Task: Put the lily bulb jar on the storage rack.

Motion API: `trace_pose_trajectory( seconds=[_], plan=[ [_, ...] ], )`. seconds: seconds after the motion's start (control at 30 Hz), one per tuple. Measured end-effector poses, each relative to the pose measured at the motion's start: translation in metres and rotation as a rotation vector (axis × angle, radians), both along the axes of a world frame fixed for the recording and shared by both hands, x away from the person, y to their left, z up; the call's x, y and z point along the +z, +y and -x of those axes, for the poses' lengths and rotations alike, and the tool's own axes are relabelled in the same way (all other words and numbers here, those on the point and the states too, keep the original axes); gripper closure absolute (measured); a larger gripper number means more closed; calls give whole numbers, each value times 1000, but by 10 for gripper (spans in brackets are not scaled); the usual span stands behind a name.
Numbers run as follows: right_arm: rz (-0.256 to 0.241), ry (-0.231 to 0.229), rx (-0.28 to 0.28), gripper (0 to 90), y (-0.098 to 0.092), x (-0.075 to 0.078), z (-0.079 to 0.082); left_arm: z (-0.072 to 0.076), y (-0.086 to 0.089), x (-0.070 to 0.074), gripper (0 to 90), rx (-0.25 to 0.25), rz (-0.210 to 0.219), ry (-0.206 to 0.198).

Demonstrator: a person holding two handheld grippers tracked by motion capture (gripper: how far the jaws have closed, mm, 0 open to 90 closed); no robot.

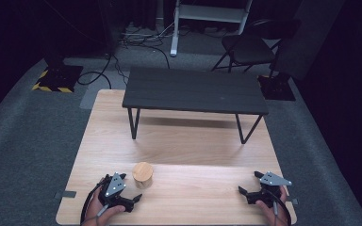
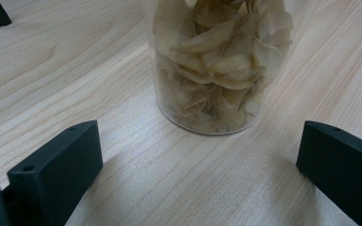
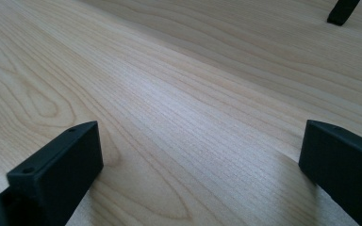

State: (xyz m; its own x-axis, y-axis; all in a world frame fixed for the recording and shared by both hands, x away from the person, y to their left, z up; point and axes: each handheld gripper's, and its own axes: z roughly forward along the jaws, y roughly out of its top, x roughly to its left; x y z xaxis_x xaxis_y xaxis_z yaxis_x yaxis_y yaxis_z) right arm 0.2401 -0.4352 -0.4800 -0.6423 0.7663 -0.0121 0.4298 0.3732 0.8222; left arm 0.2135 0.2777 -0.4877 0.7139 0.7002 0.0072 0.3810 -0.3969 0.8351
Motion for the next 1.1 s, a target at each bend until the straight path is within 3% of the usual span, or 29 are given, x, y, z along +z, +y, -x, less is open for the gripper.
trace_pose_trajectory(
  seconds=[0.4,0.5,0.57,0.77,0.93,1.1],
  plan=[
    [0,0,0,0,0,0,0,0,1,0,5,-6,1,2],
    [0,0,0,0,0,0,0,1,0,3,6,-13,-18,-5],
    [0,0,0,0,0,0,0,0,-2,7,7,-23,-35,-4],
    [0,0,0,0,0,0,0,-4,-9,25,12,-79,-18,-29],
    [0,0,0,0,0,0,0,-11,-15,39,10,-83,-12,-19],
    [0,0,0,0,0,0,0,-19,-28,55,9,-64,-42,-25]
  ],
)
